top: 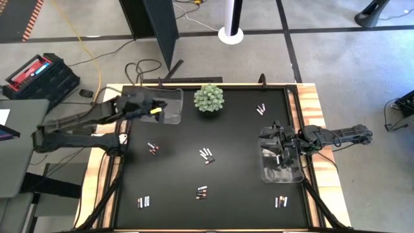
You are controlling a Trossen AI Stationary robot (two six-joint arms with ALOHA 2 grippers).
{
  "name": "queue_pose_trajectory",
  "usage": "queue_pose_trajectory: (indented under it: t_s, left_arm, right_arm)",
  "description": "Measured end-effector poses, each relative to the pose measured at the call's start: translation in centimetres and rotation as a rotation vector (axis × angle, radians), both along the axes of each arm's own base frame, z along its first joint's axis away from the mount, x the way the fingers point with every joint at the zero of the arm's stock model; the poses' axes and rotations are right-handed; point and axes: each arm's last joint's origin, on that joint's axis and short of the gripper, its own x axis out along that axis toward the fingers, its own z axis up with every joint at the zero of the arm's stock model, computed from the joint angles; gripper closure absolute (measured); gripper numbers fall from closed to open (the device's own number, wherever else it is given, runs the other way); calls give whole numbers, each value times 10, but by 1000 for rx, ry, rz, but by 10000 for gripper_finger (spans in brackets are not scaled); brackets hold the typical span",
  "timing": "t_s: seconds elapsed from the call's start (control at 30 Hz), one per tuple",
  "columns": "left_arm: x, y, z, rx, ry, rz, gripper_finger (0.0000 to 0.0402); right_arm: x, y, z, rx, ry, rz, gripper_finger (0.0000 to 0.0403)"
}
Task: Sort batteries
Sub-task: Prepare the left transparent bin
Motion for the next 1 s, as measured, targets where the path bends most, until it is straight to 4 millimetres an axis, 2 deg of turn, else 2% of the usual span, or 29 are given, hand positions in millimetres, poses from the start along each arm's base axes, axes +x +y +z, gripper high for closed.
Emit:
queue_pose_trajectory:
  t_s: [0.13,0.3,0.5,0.73,0.83,1.0]
  left_arm:
    - [19,11,3,14,52,3,336]
    - [40,24,-1,-55,96,9,324]
    - [66,37,-11,-126,166,10,266]
    - [97,52,-13,-179,165,60,198]
    - [108,62,-14,-227,176,109,191]
    - [120,79,-18,-293,298,173,196]
  right_arm:
    - [0,0,0,0,0,0,168]
    - [0,0,0,0,0,0,168]
    - [0,0,0,0,0,0,168]
    - [0,0,0,0,0,0,168]
    - [0,0,0,0,0,0,168]
    - [0,0,0,0,0,0,168]
